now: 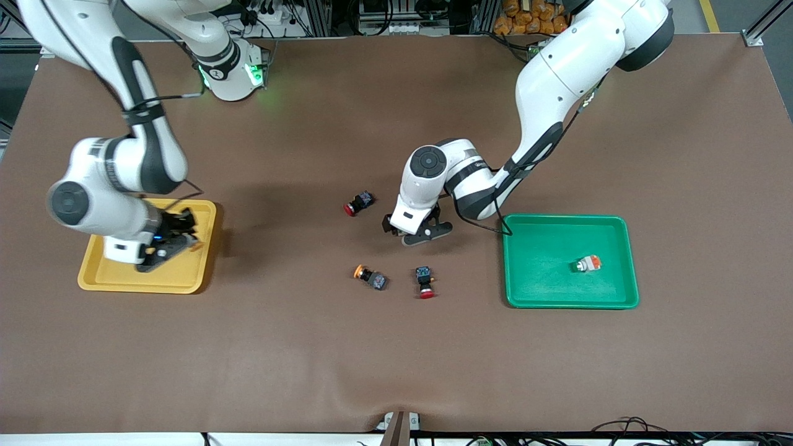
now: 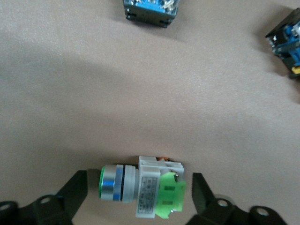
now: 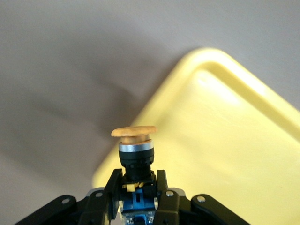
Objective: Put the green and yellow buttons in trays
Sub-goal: 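Lower the green switch into the green tray while the right places yellow button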
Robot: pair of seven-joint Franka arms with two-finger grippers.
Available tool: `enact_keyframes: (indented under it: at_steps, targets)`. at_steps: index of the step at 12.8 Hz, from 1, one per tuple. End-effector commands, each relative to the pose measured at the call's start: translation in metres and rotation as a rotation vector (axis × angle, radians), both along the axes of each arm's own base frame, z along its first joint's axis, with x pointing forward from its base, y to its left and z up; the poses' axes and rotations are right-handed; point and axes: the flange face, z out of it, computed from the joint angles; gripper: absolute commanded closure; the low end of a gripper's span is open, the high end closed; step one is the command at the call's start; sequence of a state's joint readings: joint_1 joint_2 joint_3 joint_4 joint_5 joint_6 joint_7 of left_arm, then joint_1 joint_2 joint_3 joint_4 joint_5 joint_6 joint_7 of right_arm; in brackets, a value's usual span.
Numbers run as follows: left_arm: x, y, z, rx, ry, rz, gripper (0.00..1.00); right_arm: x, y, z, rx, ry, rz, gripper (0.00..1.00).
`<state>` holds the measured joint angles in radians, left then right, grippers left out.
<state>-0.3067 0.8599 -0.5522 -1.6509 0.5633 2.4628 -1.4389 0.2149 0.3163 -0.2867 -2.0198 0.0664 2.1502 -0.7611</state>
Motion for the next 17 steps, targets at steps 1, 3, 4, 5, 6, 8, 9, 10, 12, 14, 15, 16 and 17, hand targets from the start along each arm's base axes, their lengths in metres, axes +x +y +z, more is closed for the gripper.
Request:
enact_keyframes:
  at_steps: [1, 3, 4, 5, 6, 8, 9, 10, 12, 14, 15, 16, 17]
  targets:
    - [0.003, -0.006, -0.001, -0.005, -0.031, -0.022, 0.69, -0.013, -0.058, 0.003, 0.04, -0.007, 0.152, 1.0]
    - [0.008, -0.002, 0.005, -0.009, -0.035, 0.004, 1.0, -0.015, -0.101, -0.008, 0.082, -0.004, 0.247, 1.0]
    - [0.018, 0.007, 0.014, -0.009, -0.045, 0.021, 1.0, -0.016, -0.122, -0.012, 0.095, -0.007, 0.29, 1.0]
    - [0.036, 0.027, 0.04, 0.004, -0.072, 0.047, 1.0, -0.017, -0.14, -0.023, 0.104, 0.003, 0.323, 1.0]
    - [0.048, 0.045, 0.059, 0.013, -0.076, 0.075, 1.0, -0.021, -0.155, -0.036, 0.125, 0.011, 0.336, 1.0]
    - [0.082, 0.096, 0.094, 0.019, -0.055, 0.125, 1.0, -0.026, -0.176, -0.058, 0.153, -0.021, 0.394, 1.0]
    - [0.096, 0.127, 0.109, 0.038, -0.034, 0.121, 1.0, -0.026, -0.177, -0.063, 0.166, -0.033, 0.423, 1.0]
    - [0.104, 0.156, 0.12, 0.073, 0.002, 0.102, 1.0, -0.027, -0.177, -0.069, 0.179, -0.038, 0.415, 1.0]
    - [0.114, 0.218, 0.122, 0.122, 0.083, 0.053, 1.0, -0.027, -0.178, -0.072, 0.18, -0.042, 0.406, 0.72]
    - [0.111, 0.26, 0.1, 0.148, 0.126, 0.047, 1.0, -0.027, -0.178, -0.071, 0.179, -0.045, 0.407, 0.56]
    - [0.109, 0.28, 0.093, 0.163, 0.139, 0.063, 1.0, -0.028, -0.18, -0.072, 0.179, -0.046, 0.402, 0.31]
    - [0.109, 0.307, 0.083, 0.185, 0.145, 0.081, 1.0, -0.028, -0.18, -0.072, 0.183, -0.049, 0.396, 0.31]
    - [0.108, 0.322, 0.077, 0.202, 0.141, 0.082, 1.0, -0.028, -0.18, -0.073, 0.184, -0.048, 0.396, 0.31]
